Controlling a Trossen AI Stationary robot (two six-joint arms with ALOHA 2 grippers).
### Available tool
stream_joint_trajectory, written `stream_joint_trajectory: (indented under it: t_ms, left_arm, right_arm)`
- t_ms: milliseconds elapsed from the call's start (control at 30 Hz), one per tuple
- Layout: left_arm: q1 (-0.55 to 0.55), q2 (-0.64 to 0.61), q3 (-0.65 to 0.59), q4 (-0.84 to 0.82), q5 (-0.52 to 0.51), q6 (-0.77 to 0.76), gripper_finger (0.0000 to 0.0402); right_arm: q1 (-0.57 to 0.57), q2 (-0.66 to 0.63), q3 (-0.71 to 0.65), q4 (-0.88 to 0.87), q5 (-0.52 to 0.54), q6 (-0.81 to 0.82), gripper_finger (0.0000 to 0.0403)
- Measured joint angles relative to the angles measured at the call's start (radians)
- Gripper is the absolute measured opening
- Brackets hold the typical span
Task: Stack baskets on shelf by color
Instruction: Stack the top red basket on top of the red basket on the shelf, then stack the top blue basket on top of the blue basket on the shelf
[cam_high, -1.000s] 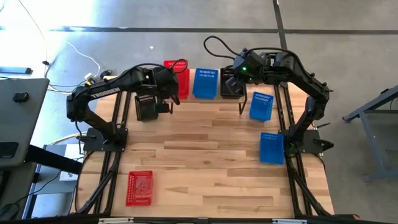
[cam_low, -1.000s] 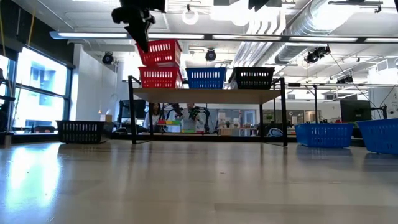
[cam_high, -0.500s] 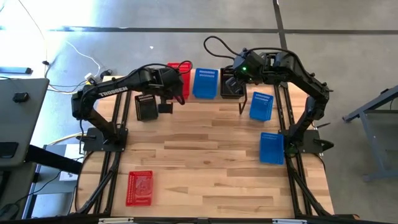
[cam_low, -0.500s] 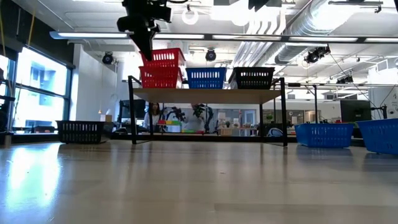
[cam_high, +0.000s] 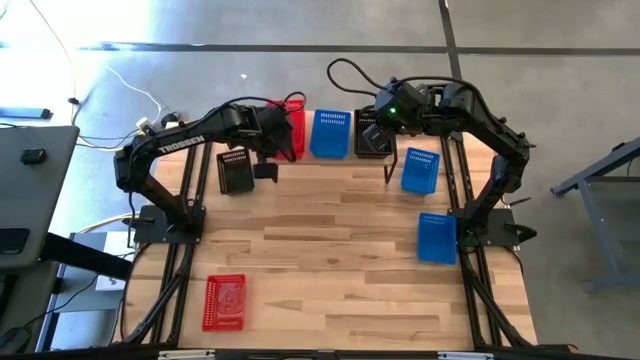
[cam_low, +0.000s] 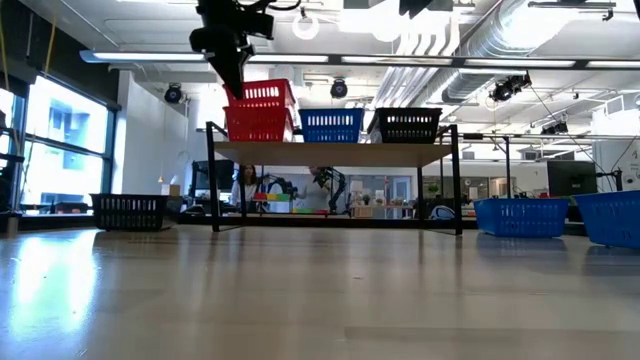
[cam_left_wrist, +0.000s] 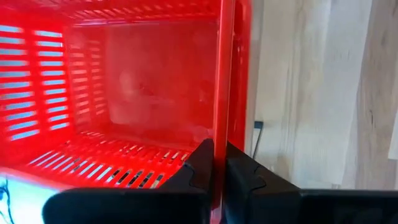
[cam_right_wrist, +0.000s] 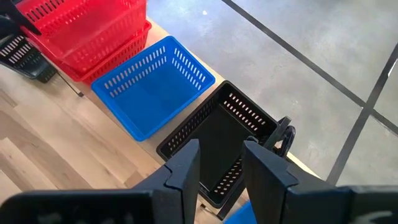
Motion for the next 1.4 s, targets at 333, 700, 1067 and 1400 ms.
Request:
stream_joint_trajectory:
  t_ms: [333,700,1067,1400]
  left_arm:
    - [-0.004,0.0,0.0,0.003,-0.003,0.003,0.0099]
    - [-0.042,-0.001,0.043,-0.046,-0.026,-0.053,0.0164]
    - [-0.147,-0.091,0.091,-0.088,0.072,-0.176,0.0165]
    - [-0.207,-0.207,0.074,-0.09,0.135,-0.267,0.0165]
  right_arm:
    - [0.0,0.0,0.0,0.0,-0.018,0.0,0.0106]
    - [0.039,0.0,-0.002,0.001,-0.237,0.01,0.0106]
    - [0.197,-0.001,-0.165,0.0,-0.261,0.058,0.0106]
    - [0.302,-0.113,-0.457,0.0,-0.27,0.188,0.0106]
